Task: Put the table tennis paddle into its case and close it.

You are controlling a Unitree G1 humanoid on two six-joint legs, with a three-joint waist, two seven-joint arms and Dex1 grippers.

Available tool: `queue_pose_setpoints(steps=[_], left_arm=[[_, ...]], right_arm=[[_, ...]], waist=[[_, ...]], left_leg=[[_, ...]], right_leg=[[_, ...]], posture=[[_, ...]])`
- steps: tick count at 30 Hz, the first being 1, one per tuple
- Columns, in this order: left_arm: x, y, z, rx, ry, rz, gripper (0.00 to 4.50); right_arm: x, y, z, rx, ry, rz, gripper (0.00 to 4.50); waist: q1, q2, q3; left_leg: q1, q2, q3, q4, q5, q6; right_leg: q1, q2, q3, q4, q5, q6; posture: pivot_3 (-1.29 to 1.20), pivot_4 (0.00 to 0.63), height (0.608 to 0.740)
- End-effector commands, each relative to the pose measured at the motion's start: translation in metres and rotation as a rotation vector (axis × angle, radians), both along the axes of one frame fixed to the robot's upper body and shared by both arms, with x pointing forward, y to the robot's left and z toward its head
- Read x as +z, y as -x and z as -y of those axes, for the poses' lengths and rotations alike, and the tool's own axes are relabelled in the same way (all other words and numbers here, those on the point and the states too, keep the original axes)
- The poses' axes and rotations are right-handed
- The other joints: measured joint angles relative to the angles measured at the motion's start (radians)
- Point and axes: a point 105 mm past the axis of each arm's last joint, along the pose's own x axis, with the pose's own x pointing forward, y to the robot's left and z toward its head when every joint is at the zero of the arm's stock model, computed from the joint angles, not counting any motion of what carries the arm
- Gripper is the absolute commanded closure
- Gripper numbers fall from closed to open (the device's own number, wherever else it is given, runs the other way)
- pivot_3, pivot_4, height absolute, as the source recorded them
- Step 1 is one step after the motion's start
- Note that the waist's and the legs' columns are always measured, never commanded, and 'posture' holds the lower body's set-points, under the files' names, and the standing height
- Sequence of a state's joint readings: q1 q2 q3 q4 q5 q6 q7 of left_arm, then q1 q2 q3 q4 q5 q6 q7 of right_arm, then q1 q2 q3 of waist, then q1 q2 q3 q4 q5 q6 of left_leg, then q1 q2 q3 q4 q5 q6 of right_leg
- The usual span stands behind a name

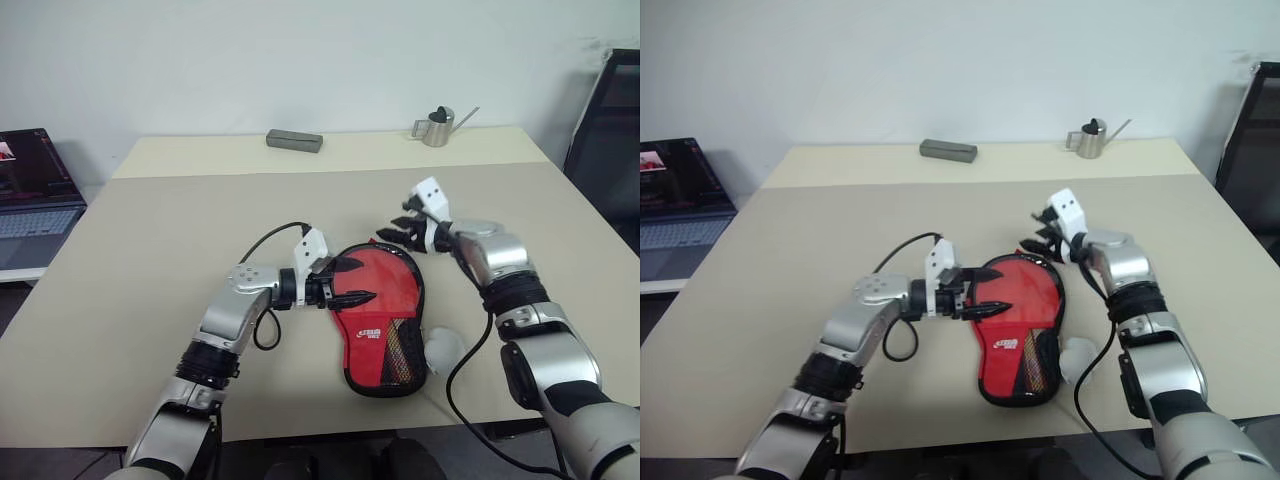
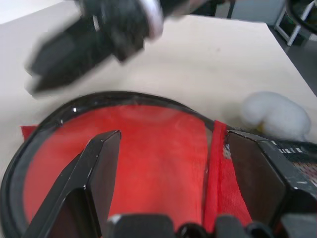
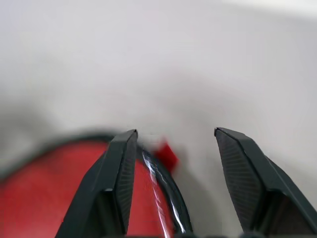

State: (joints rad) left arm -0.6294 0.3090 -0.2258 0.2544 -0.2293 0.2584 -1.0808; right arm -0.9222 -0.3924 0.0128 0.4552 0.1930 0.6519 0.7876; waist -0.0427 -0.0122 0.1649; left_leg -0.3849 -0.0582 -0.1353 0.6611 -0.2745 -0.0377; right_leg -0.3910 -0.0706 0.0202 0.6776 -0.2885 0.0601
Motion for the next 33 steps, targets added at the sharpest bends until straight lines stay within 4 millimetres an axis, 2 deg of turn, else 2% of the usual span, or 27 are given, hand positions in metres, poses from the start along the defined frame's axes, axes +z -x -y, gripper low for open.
queue_pose_setpoints(steps=[1, 6, 8, 12, 16, 20, 24, 29, 33], left_arm=[[0.008, -0.005, 0.009, -0.030, -0.009, 0.062, 0.80], [0.001, -0.012, 0.021, -0.054, -0.043, 0.086, 0.80], [0.001, -0.013, 0.024, -0.064, -0.039, 0.085, 0.80], [0.000, -0.008, 0.038, -0.110, -0.019, 0.086, 0.80], [-0.006, -0.005, 0.045, -0.143, -0.037, 0.095, 0.80], [-0.015, -0.006, 0.045, -0.144, -0.054, 0.085, 0.80], [-0.026, -0.006, 0.047, -0.141, -0.071, 0.065, 0.80], [-0.033, -0.003, 0.052, -0.157, -0.074, 0.053, 0.80], [-0.033, -0.002, 0.055, -0.161, -0.071, 0.053, 0.80]], right_arm=[[0.021, 0.026, 0.016, 0.019, 0.002, 0.051, 1.77], [0.023, 0.080, 0.048, 0.041, 0.065, 0.009, 1.77], [0.021, 0.096, 0.053, 0.056, 0.069, -0.027, 1.77], [0.014, 0.145, 0.062, 0.144, 0.072, -0.152, 1.77], [0.005, 0.169, 0.067, 0.147, 0.074, -0.219, 1.77], [-0.012, 0.178, 0.071, 0.088, 0.088, -0.236, 1.77], [-0.028, 0.183, 0.064, 0.059, 0.078, -0.243, 1.77], [-0.046, 0.181, 0.054, 0.049, 0.078, -0.245, 1.77], [-0.057, 0.175, 0.059, 0.027, 0.091, -0.267, 1.77]], waist=[[0.008, 0.000, 0.000], [0.016, 0.000, 0.000], [0.012, 0.000, 0.000], [0.014, 0.000, 0.001], [0.013, -0.001, 0.001], [0.017, -0.002, 0.001], [0.017, -0.002, 0.002], [0.017, -0.002, 0.002], [0.017, -0.002, 0.002]], left_leg=[[0.000, 0.000, 0.000, 0.000, 0.000, 0.000], [-0.003, -0.001, 0.000, 0.000, -0.002, 0.003], [-0.003, -0.001, 0.000, 0.000, -0.002, 0.004], [-0.003, 0.000, 0.000, 0.000, -0.002, 0.004], [-0.003, 0.000, 0.001, 0.001, -0.003, 0.005], [-0.001, 0.000, 0.000, 0.001, -0.002, 0.005], [0.000, 0.000, 0.000, 0.001, -0.002, 0.005], [0.000, 0.000, 0.000, 0.001, -0.002, 0.005], [0.000, -0.001, 0.000, 0.001, -0.002, 0.005]], right_leg=[[0.000, 0.000, 0.000, 0.000, 0.000, 0.000], [0.000, -0.001, -0.002, -0.003, 0.000, 0.001], [0.000, -0.001, -0.001, -0.003, 0.000, 0.001], [0.001, -0.001, -0.003, -0.003, -0.001, 0.001], [0.002, -0.001, -0.002, -0.003, -0.001, 0.001], [0.004, -0.001, -0.003, -0.003, -0.001, 0.002], [0.004, -0.001, -0.003, -0.002, -0.001, 0.002], [0.004, -0.001, -0.003, -0.002, -0.001, 0.002], [0.004, -0.001, -0.003, -0.002, -0.001, 0.002]], posture=[[0.00, 0.150, 0.740], [0.00, 0.150, 0.740], [0.00, 0.150, 0.740], [0.00, 0.150, 0.740], [0.00, 0.150, 0.740], [0.00, 0.150, 0.740], [0.00, 0.150, 0.740], [0.00, 0.150, 0.740], [0.00, 0.150, 0.740]])
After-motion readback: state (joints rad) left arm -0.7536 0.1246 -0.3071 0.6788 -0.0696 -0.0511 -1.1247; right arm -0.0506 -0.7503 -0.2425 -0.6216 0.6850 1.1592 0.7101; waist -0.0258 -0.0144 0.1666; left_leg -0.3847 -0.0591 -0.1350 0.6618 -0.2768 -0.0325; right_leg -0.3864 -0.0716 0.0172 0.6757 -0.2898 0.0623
